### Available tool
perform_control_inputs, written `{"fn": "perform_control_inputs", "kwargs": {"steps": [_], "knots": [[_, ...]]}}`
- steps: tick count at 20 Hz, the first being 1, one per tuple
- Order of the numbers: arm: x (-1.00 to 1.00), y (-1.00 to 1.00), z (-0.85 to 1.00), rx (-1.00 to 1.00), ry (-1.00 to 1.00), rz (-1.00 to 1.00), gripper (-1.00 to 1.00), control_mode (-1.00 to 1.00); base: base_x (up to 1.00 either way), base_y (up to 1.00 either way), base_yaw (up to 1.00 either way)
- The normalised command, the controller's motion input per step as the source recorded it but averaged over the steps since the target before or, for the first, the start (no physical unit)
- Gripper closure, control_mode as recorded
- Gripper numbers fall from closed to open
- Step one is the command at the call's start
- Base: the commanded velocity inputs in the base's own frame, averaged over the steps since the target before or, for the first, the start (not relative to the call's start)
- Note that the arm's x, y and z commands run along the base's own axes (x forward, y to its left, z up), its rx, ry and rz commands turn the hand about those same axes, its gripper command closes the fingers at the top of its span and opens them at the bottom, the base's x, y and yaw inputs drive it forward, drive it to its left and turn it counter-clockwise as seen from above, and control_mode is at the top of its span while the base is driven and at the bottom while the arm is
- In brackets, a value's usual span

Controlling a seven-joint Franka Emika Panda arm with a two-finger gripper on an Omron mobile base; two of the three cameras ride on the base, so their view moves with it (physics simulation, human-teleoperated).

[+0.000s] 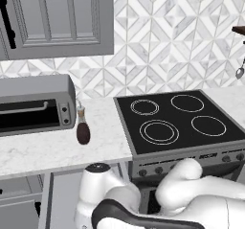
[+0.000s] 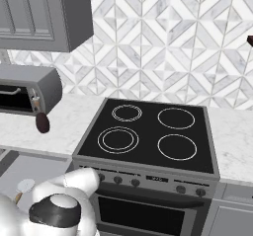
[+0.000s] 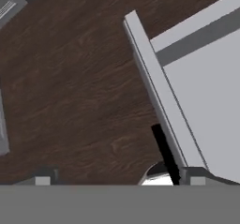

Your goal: Pick the pizza cutter from the drawer and place it on the counter.

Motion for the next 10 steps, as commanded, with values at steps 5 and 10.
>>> {"fn": "perform_control_inputs", "kwargs": {"steps": [5, 10], "knots": [[0.0, -0.97, 0.51, -0.07, -0.04, -0.37, -1.0, -1.0, 0.0, 0.0, 0.0], [0.09, -0.53, 0.05, -0.03, 0.06, -0.25, -1.0, -1.0, 0.0, 0.0, 0.0]]}}
